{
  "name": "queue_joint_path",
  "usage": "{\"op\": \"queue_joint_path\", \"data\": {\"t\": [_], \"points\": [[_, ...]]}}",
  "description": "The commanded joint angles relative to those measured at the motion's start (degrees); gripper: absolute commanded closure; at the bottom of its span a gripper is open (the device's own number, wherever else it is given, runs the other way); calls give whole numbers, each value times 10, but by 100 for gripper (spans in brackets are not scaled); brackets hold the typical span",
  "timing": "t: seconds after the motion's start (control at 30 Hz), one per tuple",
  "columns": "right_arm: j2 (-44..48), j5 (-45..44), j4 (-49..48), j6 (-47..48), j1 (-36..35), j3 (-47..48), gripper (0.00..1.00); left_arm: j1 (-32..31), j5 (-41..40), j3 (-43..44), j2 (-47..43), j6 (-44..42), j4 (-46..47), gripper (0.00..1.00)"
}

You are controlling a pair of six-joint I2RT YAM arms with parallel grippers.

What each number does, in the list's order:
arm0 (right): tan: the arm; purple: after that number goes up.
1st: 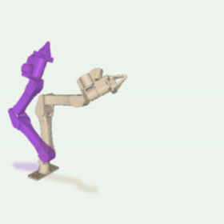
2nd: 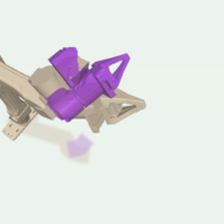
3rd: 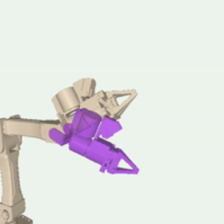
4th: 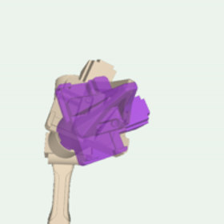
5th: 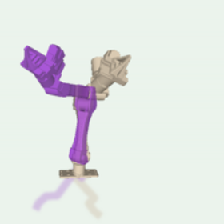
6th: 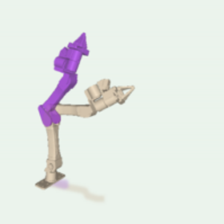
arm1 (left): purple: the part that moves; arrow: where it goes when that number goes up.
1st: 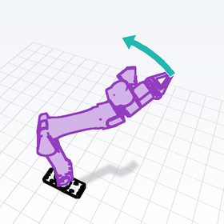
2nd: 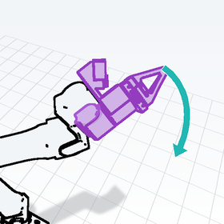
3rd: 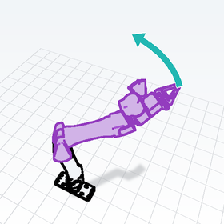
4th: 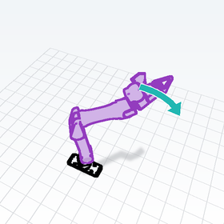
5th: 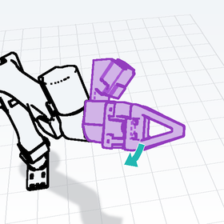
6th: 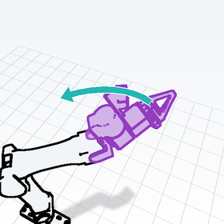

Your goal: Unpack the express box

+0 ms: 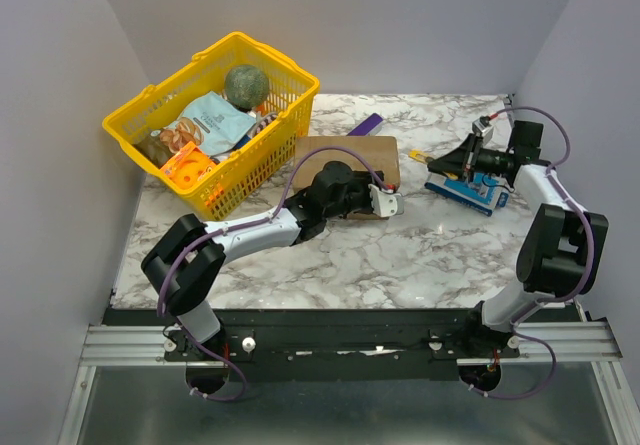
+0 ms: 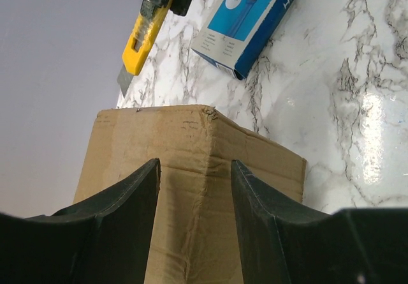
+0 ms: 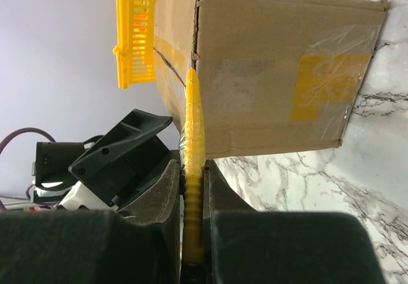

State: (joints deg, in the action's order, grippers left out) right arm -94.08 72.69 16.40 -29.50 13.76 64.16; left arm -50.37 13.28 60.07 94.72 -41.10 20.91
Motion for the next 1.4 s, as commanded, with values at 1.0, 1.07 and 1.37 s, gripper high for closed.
{"op": "queue_joint_path", "data": {"t": [1.0, 1.07, 1.37], "points": [[-21, 53, 231, 173, -22, 22, 99, 1, -42, 15, 23, -10, 23, 43], [-21, 60, 287, 223, -22, 35, 99, 1, -50, 18, 26, -10, 24, 43], [96, -112, 393, 362, -3, 30, 100, 2, -36, 26, 7, 0, 6, 40]]}}
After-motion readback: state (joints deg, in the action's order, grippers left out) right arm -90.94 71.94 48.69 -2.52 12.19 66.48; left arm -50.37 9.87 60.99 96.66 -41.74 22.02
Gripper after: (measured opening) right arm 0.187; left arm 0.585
